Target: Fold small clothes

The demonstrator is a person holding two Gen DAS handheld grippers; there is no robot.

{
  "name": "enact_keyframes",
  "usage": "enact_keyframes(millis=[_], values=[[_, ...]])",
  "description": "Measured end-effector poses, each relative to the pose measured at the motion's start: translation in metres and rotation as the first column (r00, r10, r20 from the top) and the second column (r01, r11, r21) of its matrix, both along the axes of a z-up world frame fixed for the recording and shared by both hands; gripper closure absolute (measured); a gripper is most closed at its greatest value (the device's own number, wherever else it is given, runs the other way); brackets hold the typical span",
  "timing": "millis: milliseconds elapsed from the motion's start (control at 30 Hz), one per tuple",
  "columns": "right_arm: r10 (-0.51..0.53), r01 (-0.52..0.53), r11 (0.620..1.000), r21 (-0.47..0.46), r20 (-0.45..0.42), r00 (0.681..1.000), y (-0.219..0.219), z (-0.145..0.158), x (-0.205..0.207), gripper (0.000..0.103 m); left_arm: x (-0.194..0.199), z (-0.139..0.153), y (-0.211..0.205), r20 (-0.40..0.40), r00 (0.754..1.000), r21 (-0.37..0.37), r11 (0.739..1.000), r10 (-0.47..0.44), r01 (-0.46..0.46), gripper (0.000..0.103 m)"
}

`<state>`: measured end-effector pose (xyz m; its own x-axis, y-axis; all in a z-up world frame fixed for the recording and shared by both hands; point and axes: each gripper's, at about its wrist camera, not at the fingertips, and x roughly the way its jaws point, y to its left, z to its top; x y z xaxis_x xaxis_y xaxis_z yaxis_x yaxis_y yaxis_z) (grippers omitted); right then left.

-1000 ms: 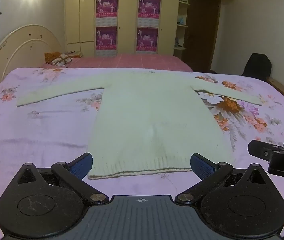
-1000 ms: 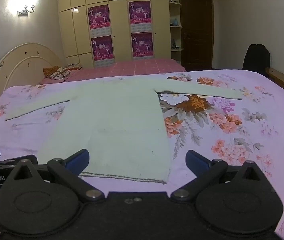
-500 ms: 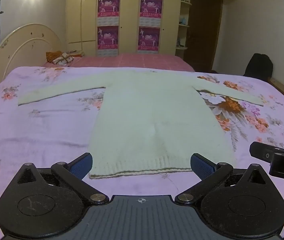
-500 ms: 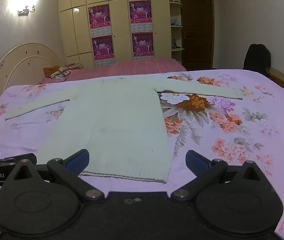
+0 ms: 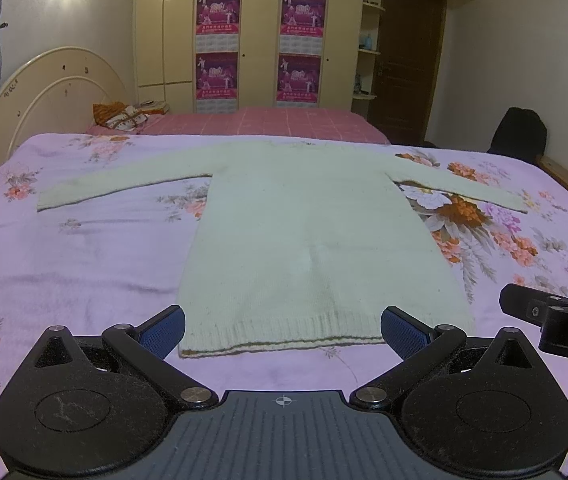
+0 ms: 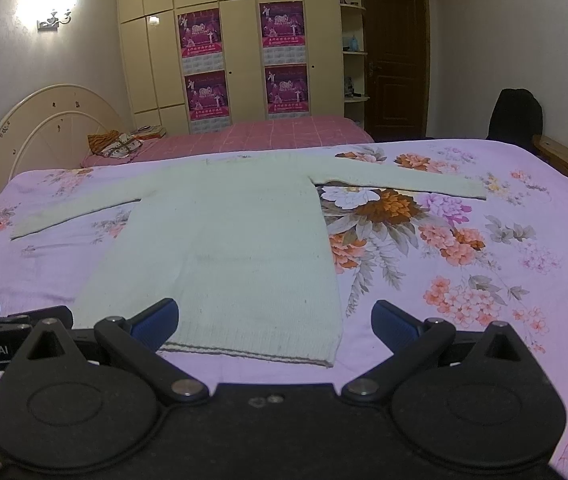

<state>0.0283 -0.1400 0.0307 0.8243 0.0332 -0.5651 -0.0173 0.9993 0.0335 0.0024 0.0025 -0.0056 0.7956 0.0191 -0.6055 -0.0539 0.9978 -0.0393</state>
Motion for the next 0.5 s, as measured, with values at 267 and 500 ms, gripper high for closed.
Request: enact_keyframes(millis=[267, 500], values=[[0.001, -0.001, 1.000, -0.002, 0.002, 1.000, -0.0002, -0.0002, 0.0001, 0.001, 0.0002, 0.0002, -0.0006, 0.003, 1.000, 0.000, 1.000, 0.001, -0.001, 0.000], [0.007, -0.006, 1.000, -0.003, 0.005, 1.000, 0.0010, 0.0003, -0.0002, 0.001, 0.0001, 0.0010, -0.0001, 0.006, 1.000, 0.001, 1.000, 0.000, 0.000, 0.000]])
